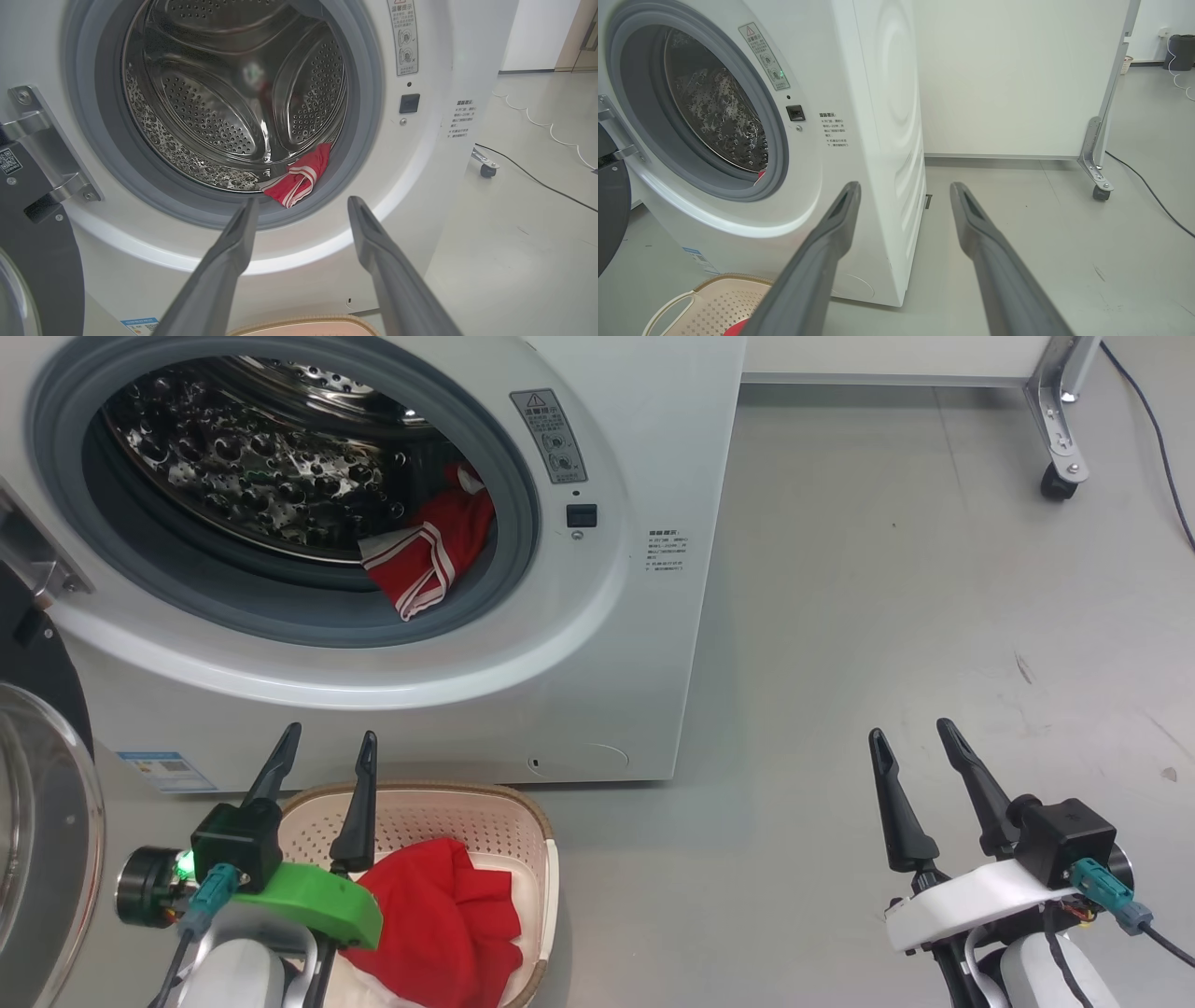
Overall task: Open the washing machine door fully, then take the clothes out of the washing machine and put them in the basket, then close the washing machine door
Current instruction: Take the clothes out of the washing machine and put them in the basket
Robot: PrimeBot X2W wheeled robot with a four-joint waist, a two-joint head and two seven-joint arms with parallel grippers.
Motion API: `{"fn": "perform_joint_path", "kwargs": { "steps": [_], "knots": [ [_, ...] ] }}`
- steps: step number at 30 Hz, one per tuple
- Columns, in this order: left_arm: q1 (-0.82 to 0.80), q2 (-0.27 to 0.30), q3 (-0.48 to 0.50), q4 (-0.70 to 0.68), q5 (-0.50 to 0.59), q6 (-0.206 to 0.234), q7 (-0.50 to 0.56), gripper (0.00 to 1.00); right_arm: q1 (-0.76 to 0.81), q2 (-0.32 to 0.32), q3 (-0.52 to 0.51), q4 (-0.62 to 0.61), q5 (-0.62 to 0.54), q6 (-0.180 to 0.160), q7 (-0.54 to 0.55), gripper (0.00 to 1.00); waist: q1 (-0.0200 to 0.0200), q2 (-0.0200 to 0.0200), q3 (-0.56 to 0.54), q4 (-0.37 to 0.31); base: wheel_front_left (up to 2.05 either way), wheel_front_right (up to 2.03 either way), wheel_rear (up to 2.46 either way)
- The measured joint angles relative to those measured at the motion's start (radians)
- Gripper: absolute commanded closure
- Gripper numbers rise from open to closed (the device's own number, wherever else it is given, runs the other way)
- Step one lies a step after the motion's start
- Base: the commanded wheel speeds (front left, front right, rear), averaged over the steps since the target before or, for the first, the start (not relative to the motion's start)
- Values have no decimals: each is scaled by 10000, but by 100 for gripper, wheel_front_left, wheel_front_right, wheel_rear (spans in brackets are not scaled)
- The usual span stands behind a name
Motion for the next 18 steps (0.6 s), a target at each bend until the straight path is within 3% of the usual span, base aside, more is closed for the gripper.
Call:
{"fn": "perform_joint_path", "kwargs": {
  "steps": [18],
  "knots": [
    [218,-8,-10,-274,19,0,0,0,6,10,27,-4,0,0,0,0,0,0,-6,-89,0,0,0]
  ]
}}
